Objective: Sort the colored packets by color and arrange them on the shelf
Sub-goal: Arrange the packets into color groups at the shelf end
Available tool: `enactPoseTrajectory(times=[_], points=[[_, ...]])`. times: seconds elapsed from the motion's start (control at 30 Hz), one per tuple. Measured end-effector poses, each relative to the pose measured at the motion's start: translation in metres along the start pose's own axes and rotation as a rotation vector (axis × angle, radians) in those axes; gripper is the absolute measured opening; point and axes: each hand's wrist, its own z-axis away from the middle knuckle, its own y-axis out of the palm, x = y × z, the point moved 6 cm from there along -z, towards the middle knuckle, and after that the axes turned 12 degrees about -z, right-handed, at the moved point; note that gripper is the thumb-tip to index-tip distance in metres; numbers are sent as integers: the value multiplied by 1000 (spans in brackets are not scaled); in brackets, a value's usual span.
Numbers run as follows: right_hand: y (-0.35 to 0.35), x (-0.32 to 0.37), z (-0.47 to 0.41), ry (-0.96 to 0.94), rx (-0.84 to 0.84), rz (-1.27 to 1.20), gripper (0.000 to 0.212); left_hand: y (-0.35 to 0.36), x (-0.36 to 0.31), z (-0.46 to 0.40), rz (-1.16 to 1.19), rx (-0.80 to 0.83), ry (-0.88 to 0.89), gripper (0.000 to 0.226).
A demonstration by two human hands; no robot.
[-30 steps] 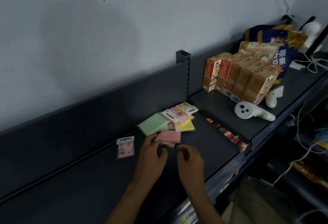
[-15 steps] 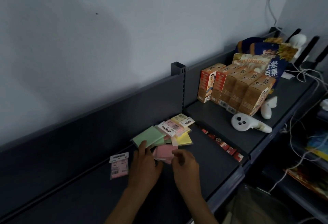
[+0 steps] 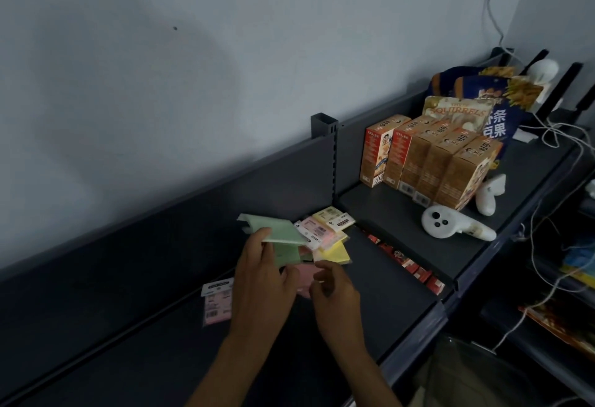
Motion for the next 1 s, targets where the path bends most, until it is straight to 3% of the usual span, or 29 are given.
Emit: enactPoseTrajectory(times=[0.17, 0.27, 0.4, 0.5, 0.6, 0.7, 0.8, 1.0], points=[[4, 5, 4, -12, 21, -37, 60, -14, -2, 3, 53, -74, 15, 33], [6, 10, 8, -41, 19, -78, 71, -24, -11, 8, 62, -137, 112, 22], [5, 19, 13, -77, 47, -91, 51, -25, -24, 20, 72, -124, 241, 15], [3, 25, 20, -100, 95, -109, 52, -18, -31, 26, 136, -30, 246, 22], [8, 23, 24, -67, 179, -141, 56, -5, -27, 30, 177, 43, 145, 22], [13, 9, 23, -39, 172, -40, 62, 15, -5, 35, 176, 120, -31, 31], [18, -8, 23, 29, 182, 6, 60, 33, 12, 41, 183, 211, -96, 37], [28, -12, 28, 3, 244, 187, 24, 48, 24, 50, 186, 223, -124, 37]])
